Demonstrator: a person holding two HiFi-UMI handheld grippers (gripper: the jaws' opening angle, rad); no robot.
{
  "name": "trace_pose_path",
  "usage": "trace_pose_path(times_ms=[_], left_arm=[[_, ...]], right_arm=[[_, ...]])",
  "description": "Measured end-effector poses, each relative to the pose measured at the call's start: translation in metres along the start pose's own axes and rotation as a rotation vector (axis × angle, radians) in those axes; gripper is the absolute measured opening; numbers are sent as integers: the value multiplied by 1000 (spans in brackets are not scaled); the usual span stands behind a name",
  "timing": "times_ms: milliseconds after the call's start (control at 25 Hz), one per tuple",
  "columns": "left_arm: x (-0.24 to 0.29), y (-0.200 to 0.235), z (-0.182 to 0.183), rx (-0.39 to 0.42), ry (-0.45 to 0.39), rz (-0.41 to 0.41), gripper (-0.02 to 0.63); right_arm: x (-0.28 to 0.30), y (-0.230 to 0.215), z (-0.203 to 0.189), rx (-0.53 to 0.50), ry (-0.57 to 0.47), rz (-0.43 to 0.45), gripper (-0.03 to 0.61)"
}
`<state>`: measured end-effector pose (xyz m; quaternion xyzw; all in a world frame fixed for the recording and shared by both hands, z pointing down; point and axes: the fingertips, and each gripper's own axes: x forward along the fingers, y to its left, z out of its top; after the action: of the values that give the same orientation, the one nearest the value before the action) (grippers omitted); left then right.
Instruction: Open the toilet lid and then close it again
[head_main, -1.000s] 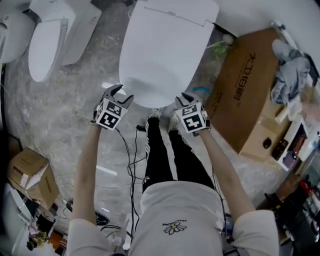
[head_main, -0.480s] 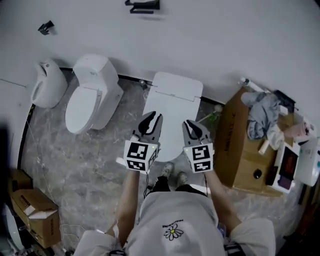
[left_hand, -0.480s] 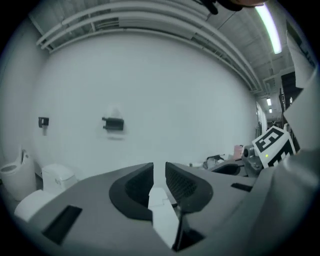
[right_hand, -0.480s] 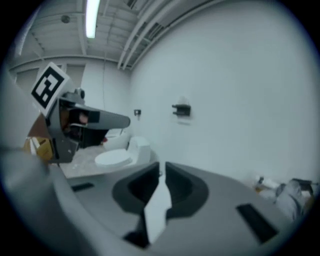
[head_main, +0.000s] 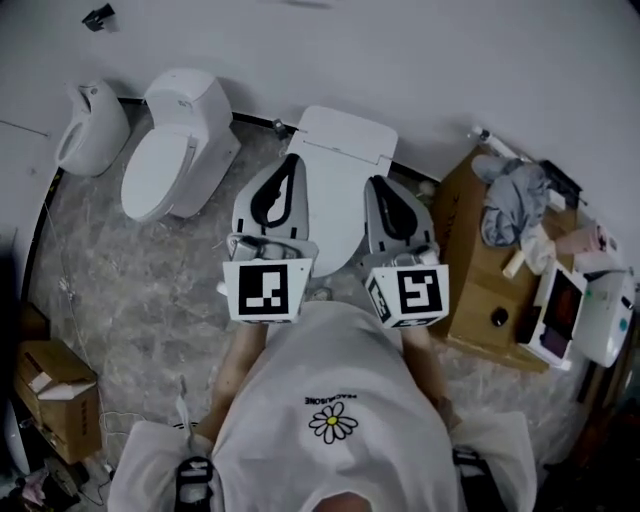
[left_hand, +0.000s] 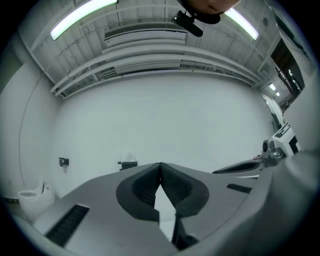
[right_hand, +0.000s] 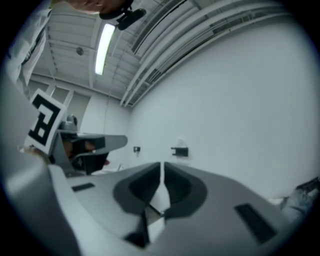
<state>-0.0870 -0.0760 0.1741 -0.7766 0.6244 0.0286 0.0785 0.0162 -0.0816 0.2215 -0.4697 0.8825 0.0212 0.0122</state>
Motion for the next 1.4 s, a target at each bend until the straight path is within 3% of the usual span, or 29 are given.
trace_pose_path(times_ms=[160, 840, 1400], left_arm=[[-5, -1, 10, -18, -47, 12, 26], [-8, 34, 5, -50, -24, 68, 26], [-10, 45, 0, -69, -23, 61, 26]], right_arm=[[-5, -5, 7, 14, -24, -8, 40], [-5, -17, 1, 76, 9, -48, 31], [1, -10, -1, 57, 25, -58, 31]])
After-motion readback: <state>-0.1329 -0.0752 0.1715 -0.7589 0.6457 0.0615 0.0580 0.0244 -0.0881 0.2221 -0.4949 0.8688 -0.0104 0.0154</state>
